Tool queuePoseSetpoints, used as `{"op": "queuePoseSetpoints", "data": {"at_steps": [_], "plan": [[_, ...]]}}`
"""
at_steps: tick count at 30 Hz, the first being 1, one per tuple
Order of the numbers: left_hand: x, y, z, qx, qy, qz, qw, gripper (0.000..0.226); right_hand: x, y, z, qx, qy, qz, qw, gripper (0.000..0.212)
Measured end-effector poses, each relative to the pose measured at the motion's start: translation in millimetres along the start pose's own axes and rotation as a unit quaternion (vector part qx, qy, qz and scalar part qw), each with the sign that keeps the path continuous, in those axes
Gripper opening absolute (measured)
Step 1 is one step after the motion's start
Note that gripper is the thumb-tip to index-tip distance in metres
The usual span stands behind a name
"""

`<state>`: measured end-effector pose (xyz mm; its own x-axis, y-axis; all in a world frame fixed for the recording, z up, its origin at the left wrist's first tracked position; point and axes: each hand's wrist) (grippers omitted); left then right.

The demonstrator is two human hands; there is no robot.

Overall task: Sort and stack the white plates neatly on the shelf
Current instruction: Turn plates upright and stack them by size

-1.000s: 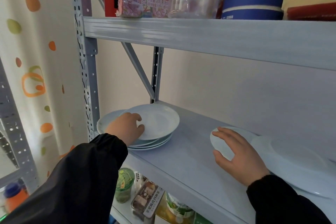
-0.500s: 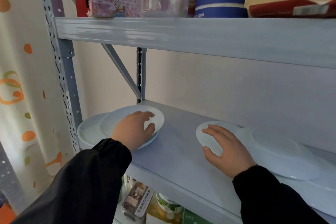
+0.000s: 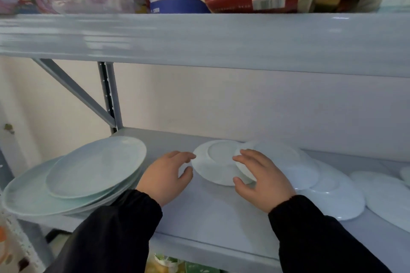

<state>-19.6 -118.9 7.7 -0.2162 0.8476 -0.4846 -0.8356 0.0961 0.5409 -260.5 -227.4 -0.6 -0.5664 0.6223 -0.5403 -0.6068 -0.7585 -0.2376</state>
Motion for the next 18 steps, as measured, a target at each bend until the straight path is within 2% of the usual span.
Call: {"op": "queuePoseSetpoints", "data": {"at_steps": [4, 7, 10, 12, 18], "plan": [[-16.0, 11.8, -22.0, 0.008, -0.034, -0.011, 0.999, 0.035, 14.2, 22.2, 12.0, 0.025, 0.027, -0.021, 0.999, 0.054], [-31.7, 24.0, -35.7, 0.016, -0.055, -0.027, 0.998, 0.048, 22.0, 38.2, 21.2, 0.047, 0.043, -0.040, 0.997, 0.052], [-50.1, 36.3, -47.5, 0.006, -0.053, -0.052, 0.997, 0.038, 23.7, 47.0, 24.3, 0.058, 0.058, -0.051, 0.995, 0.051], [-55.6, 36.1, -57.8, 0.005, -0.049, -0.055, 0.997, 0.039, 22.0, 47.1, 20.6, 0.065, 0.064, -0.050, 0.995, 0.050], [-60.4, 4.1, -77.8, -0.027, -0.135, -0.083, 0.987, 0.073, 13.7, 50.8, 8.4, 0.086, 0.056, -0.033, 0.994, 0.050]]}}
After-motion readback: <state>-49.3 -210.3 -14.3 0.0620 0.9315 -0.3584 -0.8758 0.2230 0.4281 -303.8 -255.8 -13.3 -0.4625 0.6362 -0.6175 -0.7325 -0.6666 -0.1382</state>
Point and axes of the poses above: each hand's wrist, its own x-axis away from the middle knuckle, its own z-axis out of the back of the hand, y = z × x, and after that the axes turned 9 degrees about x, right-handed
